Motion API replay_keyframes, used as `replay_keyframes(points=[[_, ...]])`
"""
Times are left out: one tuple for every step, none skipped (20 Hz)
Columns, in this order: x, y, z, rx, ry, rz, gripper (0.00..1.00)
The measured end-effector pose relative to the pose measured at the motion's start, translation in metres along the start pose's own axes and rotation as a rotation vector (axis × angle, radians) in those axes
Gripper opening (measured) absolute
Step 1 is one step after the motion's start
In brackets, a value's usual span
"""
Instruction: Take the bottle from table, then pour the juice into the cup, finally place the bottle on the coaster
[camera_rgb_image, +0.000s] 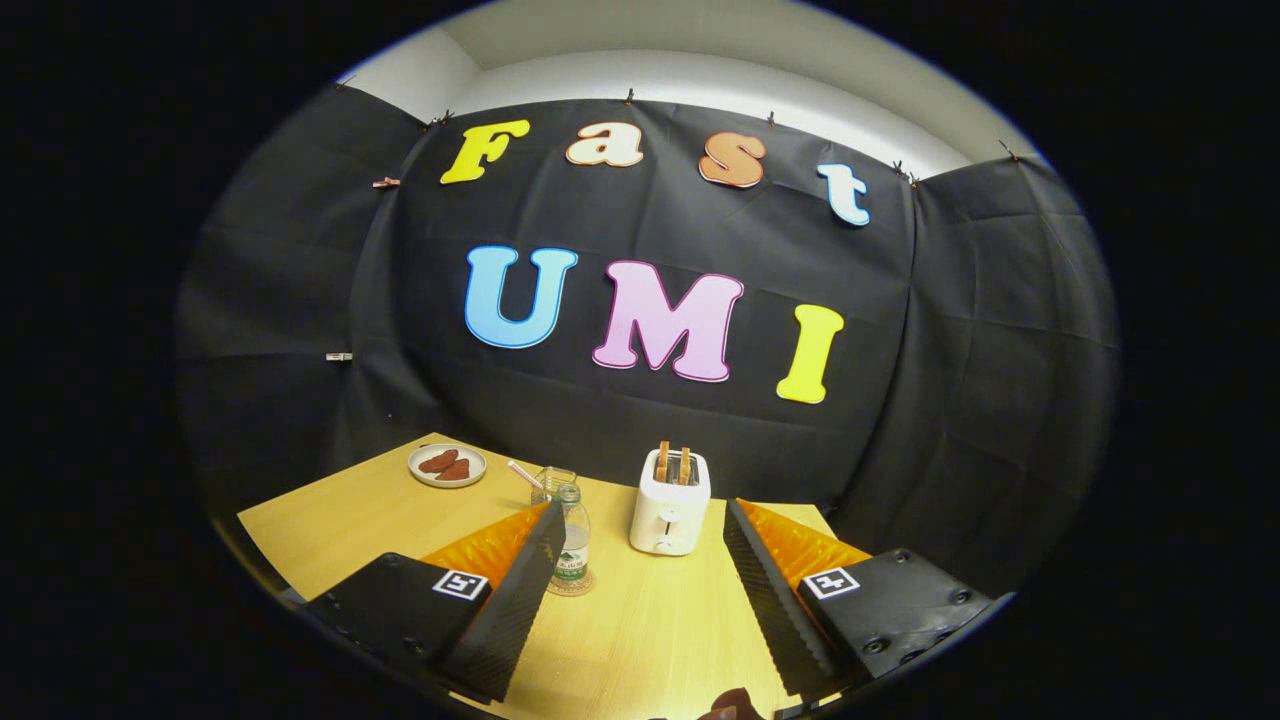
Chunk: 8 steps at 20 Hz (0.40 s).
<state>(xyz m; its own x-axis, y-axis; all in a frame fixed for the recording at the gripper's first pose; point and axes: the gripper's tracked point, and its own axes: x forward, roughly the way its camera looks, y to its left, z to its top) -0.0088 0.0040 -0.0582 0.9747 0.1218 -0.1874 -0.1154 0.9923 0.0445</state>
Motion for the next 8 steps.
replay_keyframes(points=[[-0.0034,-0.0018,0.0007,0.000,-0.003,-0.005,0.98],[-0.0057,-0.0022,0.0010,0.003,-0.003,-0.009,0.98],[-0.0069,-0.0033,0.0004,0.004,-0.004,-0.014,0.98],[-0.0076,-0.0045,0.0005,0.003,-0.005,-0.020,0.98],[-0.0086,-0.0060,0.0003,0.004,-0.004,-0.024,0.98],[-0.0088,-0.0062,-0.0003,0.007,-0.001,-0.027,0.98],[-0.0098,-0.0066,-0.0011,0.010,0.000,-0.030,0.98],[-0.0102,-0.0073,0.0001,0.013,-0.001,-0.033,0.98]])
